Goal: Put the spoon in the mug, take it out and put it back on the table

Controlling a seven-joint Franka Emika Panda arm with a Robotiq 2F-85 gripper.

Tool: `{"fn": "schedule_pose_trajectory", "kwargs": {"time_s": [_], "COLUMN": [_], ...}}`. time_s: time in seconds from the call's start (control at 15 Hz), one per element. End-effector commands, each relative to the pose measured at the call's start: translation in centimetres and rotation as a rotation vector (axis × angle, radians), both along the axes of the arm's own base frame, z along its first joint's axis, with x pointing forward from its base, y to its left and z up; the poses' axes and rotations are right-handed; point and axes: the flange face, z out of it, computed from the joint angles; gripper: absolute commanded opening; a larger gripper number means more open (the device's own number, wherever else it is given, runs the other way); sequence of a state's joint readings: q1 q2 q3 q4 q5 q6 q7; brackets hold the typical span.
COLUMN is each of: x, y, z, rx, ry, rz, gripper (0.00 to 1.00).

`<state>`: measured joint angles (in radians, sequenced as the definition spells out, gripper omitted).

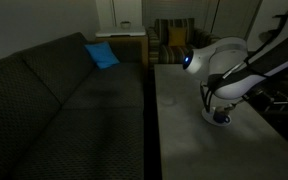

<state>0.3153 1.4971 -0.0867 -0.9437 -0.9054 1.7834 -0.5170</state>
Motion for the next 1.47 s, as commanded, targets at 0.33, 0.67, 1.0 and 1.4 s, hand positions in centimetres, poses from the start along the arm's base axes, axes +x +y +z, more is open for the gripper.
{"fn": "schedule_pose_trajectory", "kwargs": {"time_s": [0.33,0.67,1.0,1.4], "x": [-0.3,-0.7,-1.2,0.4], "y": [-0.3,-0.1,1.6,-1.4], "z": [0.0,0.1,-0.7,-0.3], "rx": [-0.037,-0.018,0.183,0.203], "ry": [-0.073,-0.094,-0.241,-0.401], "rz": [-0.053,-0.061,-0.129,-0.184], "gripper": [0.04,0.04,0.04,0.04]}}
